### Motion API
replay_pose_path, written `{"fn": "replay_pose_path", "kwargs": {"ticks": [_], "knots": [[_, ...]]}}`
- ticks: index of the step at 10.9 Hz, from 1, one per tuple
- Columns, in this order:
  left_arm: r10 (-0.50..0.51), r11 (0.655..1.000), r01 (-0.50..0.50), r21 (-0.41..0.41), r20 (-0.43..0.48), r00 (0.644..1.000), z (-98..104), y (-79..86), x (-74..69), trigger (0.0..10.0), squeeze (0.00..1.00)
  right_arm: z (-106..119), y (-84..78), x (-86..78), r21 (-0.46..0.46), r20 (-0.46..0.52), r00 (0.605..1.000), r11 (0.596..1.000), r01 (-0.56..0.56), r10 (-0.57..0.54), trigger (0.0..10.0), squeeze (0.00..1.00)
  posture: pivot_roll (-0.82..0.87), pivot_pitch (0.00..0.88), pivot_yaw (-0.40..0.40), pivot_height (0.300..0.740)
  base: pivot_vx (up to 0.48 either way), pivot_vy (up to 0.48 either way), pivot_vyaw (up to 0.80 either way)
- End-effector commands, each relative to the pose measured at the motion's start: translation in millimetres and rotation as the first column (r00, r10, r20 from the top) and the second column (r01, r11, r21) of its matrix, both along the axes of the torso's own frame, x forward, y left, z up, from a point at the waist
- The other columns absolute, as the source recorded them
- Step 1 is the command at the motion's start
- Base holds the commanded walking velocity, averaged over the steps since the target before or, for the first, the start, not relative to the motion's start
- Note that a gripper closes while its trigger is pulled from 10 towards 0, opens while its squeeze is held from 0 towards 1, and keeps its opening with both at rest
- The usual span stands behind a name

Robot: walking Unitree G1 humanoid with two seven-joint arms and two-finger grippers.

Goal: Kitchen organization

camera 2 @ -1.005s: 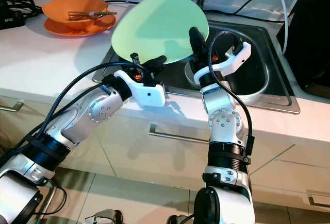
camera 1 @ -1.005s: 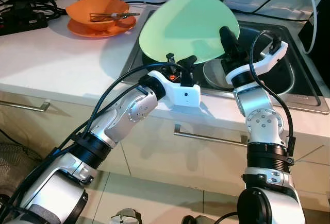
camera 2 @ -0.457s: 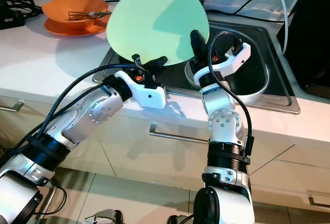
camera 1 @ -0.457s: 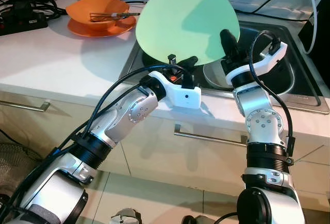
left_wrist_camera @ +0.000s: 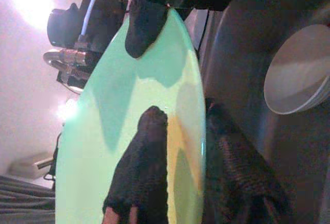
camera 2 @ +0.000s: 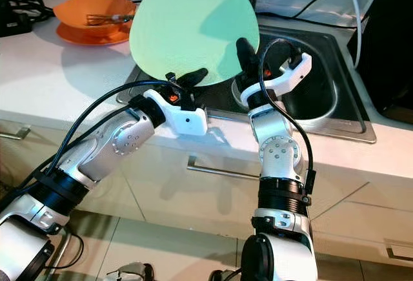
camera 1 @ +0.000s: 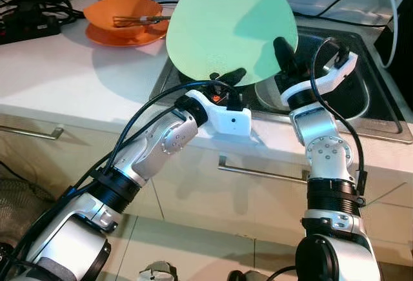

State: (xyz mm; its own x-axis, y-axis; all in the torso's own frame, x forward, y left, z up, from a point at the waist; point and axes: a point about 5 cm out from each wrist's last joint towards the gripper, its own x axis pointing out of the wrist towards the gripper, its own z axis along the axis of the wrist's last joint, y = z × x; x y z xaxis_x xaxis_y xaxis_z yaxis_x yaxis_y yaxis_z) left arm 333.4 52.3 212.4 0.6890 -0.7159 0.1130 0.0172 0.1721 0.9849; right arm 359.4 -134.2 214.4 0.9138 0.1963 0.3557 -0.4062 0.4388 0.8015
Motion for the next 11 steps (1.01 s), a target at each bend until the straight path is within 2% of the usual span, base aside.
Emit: {"fn": "replay_pose_path", "kwargs": {"ticks": [1, 3, 4, 5, 6, 7, 8, 9, 11], "knots": [[-0.003, 0.998, 0.007, -0.067, 0.049, 0.999, 17.1, 0.8, 0.0, 10.0, 1.00, -0.1, -8.3, 4.2, 0.018, -0.025, 0.998, 0.998, 0.058, -0.057, 0.0, 0.00, 0.10, 0.075, -0.029, 0.740, 0.000, 0.000, 0.00], [0.005, 0.997, -0.001, -0.077, 0.052, 0.999, 17.7, 1.8, 0.5, 10.0, 1.00, -0.2, -21.7, 10.6, 0.071, -0.063, 0.989, 0.988, 0.138, -0.133, 0.0, 0.00, 0.10, 0.077, -0.028, 0.740, 0.000, 0.000, 0.00], [0.006, 0.997, -0.002, -0.080, 0.052, 0.999, 16.7, 1.9, -0.2, 10.0, 0.37, 0.2, -35.0, 17.0, 0.098, -0.100, 0.974, 0.973, 0.211, -0.201, 0.0, 0.00, 0.09, 0.077, -0.029, 0.740, 0.000, 0.000, 0.00], [0.005, 0.997, -0.001, -0.081, 0.046, 0.999, 15.1, 1.7, -1.0, 10.0, 0.00, 1.1, -42.5, 19.8, 0.110, -0.111, 0.966, 0.963, 0.247, -0.235, 0.0, 0.00, 0.09, 0.077, -0.028, 0.740, 0.000, 0.000, 0.00], [0.006, 0.996, -0.003, -0.087, 0.032, 0.999, 13.0, 2.0, -1.4, 10.0, 0.00, 2.3, -50.8, 22.8, 0.123, -0.123, 0.955, 0.951, 0.284, -0.269, 0.0, 0.00, 0.09, 0.076, -0.028, 0.740, 0.000, 0.000, 0.00], [0.016, 0.980, -0.024, -0.196, -0.045, 0.999, 9.3, 5.5, -0.3, 10.0, 0.00, 5.0, -60.9, 27.5, 0.047, -0.113, 0.936, 0.939, 0.341, -0.334, 1.8, 0.00, 0.10, 0.071, -0.030, 0.740, 0.000, 0.000, 0.00], [0.025, 0.938, -0.075, -0.338, -0.149, 0.988, 7.3, 9.8, 1.8, 10.0, 0.00, 4.4, -63.8, 29.9, -0.027, -0.109, 0.923, 0.929, 0.368, -0.369, 10.0, 0.00, 0.09, 0.068, -0.028, 0.740, 0.000, 0.000, 0.00], [-0.005, 0.827, -0.172, -0.535, -0.314, 0.949, 2.7, 15.1, 4.5, 10.0, 0.00, 0.7, -64.9, 33.2, -0.072, -0.119, 0.916, 0.924, 0.376, -0.383, 10.0, 0.00, 0.09, 0.064, -0.029, 0.740, 0.000, 0.000, 0.00], [-0.096, 0.661, -0.338, -0.670, -0.523, 0.847, -10.9, 18.9, 5.0, 10.0, 0.00, -3.1, -62.9, 39.5, -0.191, -0.101, 0.917, 0.912, 0.364, -0.387, 10.0, 0.00, 0.09, 0.045, -0.034, 0.740, 0.000, 0.000, 0.00]]}}
